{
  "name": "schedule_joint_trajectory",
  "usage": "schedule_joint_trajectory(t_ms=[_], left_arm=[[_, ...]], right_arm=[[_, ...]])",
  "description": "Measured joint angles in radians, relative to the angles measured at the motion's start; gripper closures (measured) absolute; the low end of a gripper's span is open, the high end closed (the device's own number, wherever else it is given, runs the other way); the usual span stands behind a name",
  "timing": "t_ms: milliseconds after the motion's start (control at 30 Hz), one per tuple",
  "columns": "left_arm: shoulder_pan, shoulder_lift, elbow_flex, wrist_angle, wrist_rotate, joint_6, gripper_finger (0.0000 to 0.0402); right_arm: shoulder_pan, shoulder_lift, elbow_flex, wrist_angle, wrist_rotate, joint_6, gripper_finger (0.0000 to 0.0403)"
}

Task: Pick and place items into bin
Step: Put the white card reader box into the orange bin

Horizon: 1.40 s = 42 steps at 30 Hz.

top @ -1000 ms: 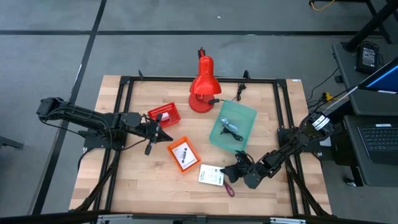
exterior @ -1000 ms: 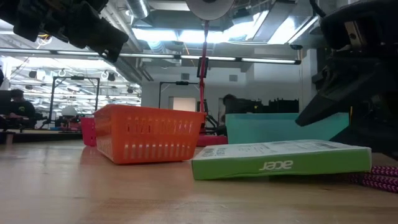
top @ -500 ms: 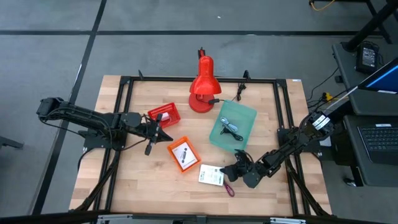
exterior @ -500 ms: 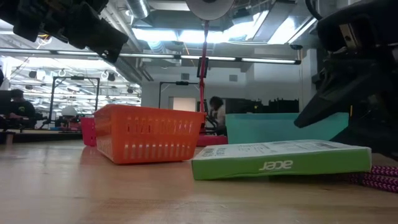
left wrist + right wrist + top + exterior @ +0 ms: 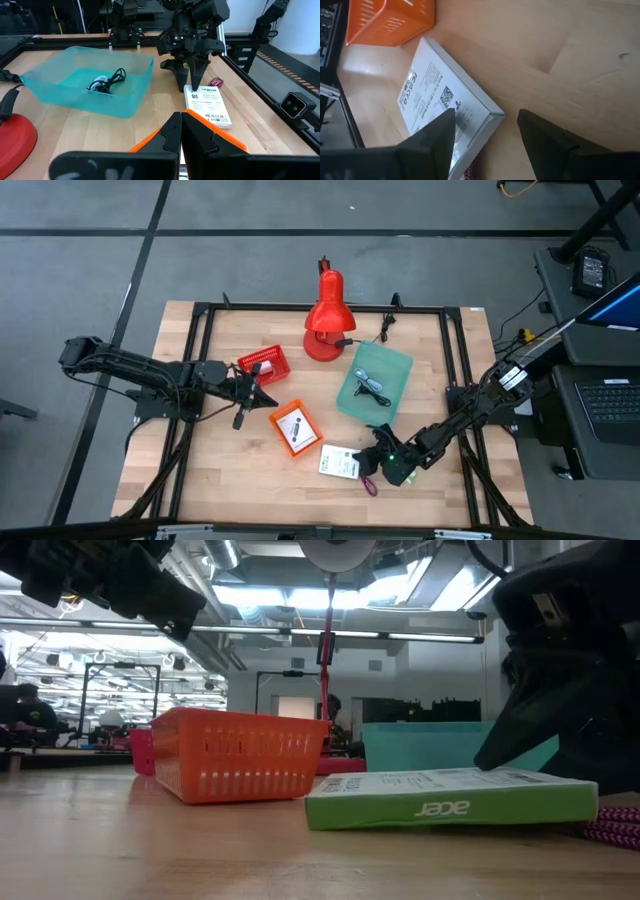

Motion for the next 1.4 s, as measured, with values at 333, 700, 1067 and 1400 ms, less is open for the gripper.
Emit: schedule_joint_trajectory(t_ms=[333,700,1067,1400], left_arm=[[0.000,0.000,0.000,0.000,0.000,0.000,0.0396],[0.000,0.000,0.000,0.000,0.000,0.000,0.0396],[0.000,0.000,0.000,0.000,0.000,0.000,0.0396],[0.000,0.000,0.000,0.000,0.000,0.000,0.0397]], right_arm=[[-0.004,0.001,0.000,0.040,-0.007,-0.042,0.0203],[-0.004,0.001,0.000,0.063,-0.014,-0.044,0.0202],[-0.003,0.002,0.001,0.077,0.016,-0.069,0.0202],[-0.003,0.002,0.001,0.121,0.020,-0.073,0.0202]])
